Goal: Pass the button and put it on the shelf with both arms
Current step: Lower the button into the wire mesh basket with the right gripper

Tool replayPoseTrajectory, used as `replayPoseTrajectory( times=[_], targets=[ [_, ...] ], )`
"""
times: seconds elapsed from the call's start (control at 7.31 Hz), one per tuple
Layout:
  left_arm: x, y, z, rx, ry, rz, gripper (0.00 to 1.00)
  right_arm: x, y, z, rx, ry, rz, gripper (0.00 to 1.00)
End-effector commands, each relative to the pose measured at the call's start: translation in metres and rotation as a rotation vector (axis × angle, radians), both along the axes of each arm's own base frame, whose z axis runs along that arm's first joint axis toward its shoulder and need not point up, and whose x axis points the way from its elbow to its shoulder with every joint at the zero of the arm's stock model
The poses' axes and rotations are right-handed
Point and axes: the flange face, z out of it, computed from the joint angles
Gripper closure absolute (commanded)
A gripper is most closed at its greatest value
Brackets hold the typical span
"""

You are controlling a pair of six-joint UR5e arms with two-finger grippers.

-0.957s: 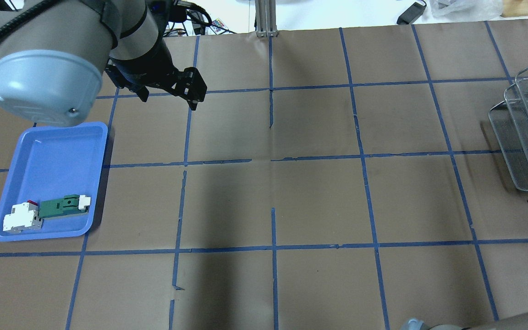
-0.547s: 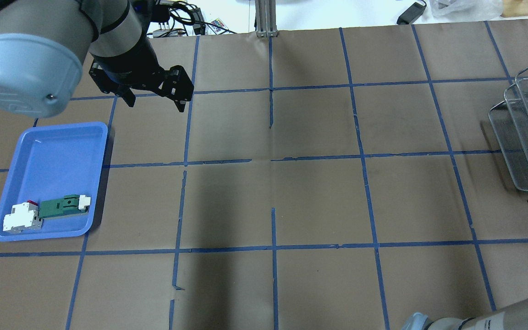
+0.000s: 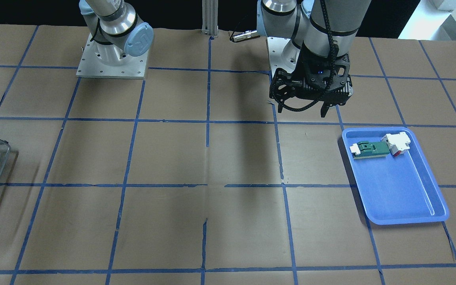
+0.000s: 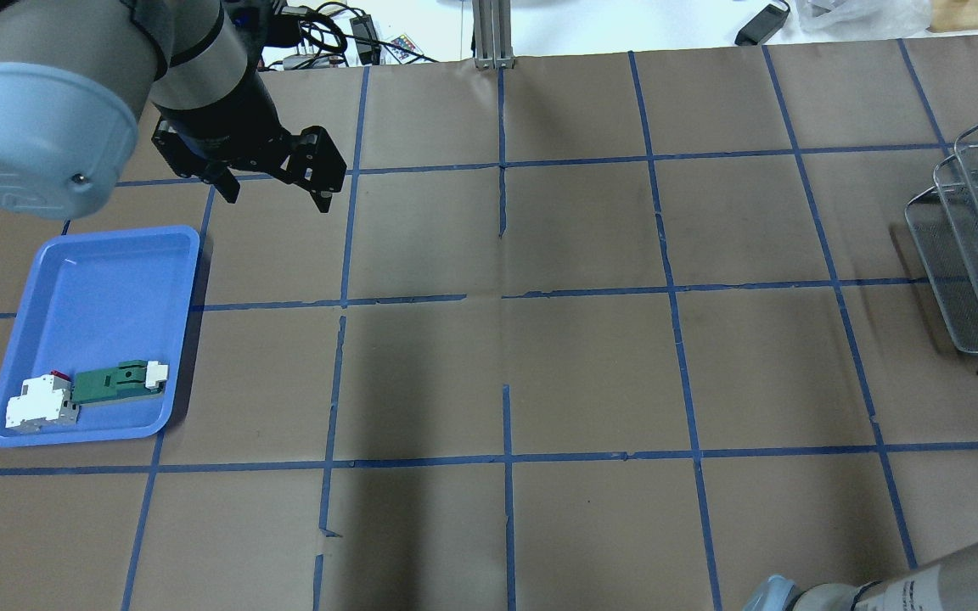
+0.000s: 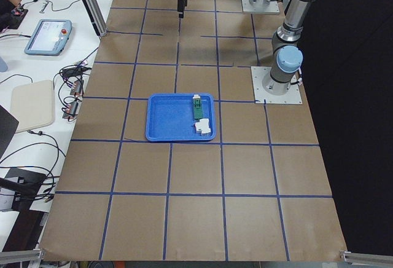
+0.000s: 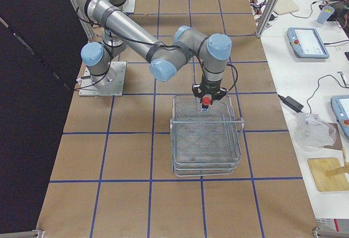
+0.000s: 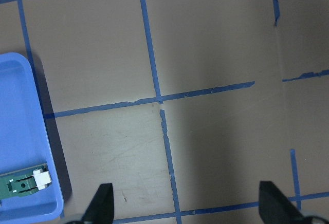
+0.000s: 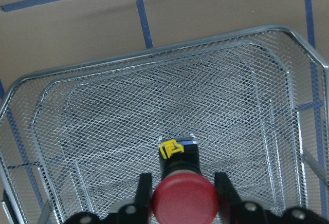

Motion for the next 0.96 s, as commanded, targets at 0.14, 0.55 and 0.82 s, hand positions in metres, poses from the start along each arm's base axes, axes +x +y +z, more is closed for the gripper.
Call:
replayPoseTrajectory(
  times=[0.14,0.55,0.82],
  targets=[
    [0.001,0.000,-0.001,0.001,-0.002,0.002,0.00,0.001,0.001,0.001,-0.001,-0.005,-0.007,0.24],
    [0.002,0.000,-0.003,0.004,-0.002,0.002,0.00,0.031,0.023,0.045,0.002,-0.022,-0.101,0.24],
    [0.002,0.000,-0.003,0.004,-0.004,0.002,0.00,0.093,0.020,0.053,0.027,-0.045,-0.174,0.19]
  ],
)
